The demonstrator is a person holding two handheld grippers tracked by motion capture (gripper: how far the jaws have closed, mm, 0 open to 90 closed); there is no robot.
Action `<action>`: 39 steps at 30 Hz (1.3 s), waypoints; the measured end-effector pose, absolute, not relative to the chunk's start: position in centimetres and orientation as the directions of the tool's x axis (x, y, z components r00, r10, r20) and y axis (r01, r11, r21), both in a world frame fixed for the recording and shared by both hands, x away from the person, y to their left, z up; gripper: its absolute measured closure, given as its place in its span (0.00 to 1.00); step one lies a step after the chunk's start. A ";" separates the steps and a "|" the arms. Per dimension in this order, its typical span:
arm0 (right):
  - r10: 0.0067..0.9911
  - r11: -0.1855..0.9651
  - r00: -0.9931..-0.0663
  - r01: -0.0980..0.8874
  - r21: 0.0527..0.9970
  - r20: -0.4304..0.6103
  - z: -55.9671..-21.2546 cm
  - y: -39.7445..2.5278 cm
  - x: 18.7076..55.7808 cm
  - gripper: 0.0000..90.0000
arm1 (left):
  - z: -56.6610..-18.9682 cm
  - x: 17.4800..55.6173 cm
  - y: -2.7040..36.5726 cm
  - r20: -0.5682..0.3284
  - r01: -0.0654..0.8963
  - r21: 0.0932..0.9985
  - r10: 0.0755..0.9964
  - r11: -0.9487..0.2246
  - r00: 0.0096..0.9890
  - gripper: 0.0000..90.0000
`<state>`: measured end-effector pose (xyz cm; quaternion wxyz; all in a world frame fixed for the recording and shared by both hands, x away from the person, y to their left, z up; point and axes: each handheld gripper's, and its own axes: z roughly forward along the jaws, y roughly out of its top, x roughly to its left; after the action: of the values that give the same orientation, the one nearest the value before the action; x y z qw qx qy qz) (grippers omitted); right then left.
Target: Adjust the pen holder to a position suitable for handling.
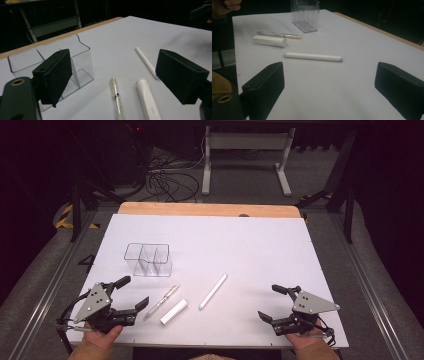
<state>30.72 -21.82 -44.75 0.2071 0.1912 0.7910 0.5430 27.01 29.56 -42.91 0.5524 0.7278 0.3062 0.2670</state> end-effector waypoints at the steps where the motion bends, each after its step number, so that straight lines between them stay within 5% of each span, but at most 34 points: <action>1: 0.525 0.341 -0.843 0.079 0.937 -0.120 -44.8 -21.7 30.8 0.11 | -42.7 27.2 29.6 0.050 0.158 0.965 0.738 -0.209 0.673 0.17; 39: 0.509 0.370 -0.853 0.096 0.924 -0.116 -45.2 -21.0 31.0 0.11 | -40.0 30.0 30.1 -0.001 0.234 0.948 0.731 -0.217 0.682 0.20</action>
<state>30.97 -20.97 -45.24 0.1953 0.1878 0.8044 0.5287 30.03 30.14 -40.00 0.5351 0.7447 0.3242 0.2323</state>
